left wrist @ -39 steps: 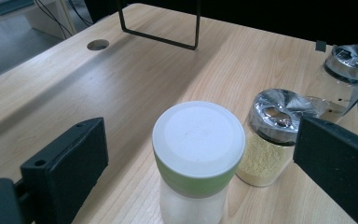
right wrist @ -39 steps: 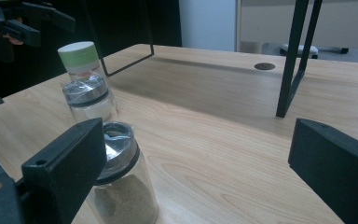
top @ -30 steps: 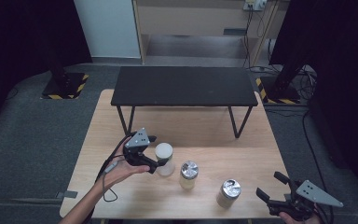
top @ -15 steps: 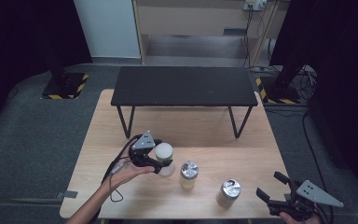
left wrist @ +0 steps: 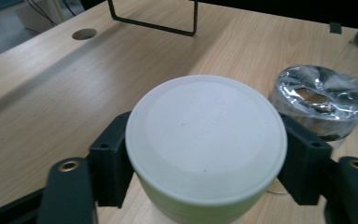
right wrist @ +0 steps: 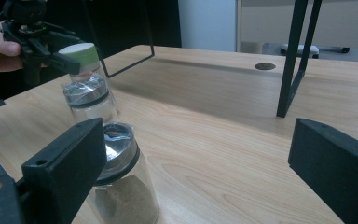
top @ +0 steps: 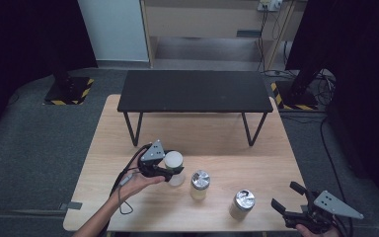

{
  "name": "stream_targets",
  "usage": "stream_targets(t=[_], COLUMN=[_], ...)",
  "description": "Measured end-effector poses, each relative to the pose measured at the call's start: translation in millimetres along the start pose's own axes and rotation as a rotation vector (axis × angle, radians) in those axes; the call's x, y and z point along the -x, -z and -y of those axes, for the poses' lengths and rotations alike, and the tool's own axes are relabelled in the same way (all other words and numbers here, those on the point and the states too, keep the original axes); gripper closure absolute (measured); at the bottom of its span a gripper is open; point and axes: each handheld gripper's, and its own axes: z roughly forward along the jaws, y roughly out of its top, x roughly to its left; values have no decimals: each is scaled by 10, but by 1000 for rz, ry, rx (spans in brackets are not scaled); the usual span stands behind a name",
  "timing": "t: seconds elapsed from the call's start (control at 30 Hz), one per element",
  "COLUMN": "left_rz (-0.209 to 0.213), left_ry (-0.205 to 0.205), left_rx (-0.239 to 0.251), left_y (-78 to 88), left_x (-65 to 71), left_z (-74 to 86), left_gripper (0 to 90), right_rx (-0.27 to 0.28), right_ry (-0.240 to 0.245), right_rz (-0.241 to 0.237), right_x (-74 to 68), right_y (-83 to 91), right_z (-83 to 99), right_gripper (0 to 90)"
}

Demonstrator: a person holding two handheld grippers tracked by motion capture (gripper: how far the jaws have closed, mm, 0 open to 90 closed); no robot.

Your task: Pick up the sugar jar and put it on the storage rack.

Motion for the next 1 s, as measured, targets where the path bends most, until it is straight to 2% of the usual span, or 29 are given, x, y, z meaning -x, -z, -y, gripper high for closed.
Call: stream_targets(t=[0.43,0.6,1.0], left_rz=[-1,4,47], left_ry=[-9,-24,-31], left_rx=[9,2,-15], left_y=[8,18,131], left_x=[2,5,-50], left_z=[17,-1,-146], left_gripper=[317,317,318], right_rx=[0,-2,-4], right_ry=[0,1,-1], right_rz=[0,0,-4], right_x=[5,7,10], right_y=[1,-2,-2], right_z=[2,0,-1], right_gripper=[45,41,34])
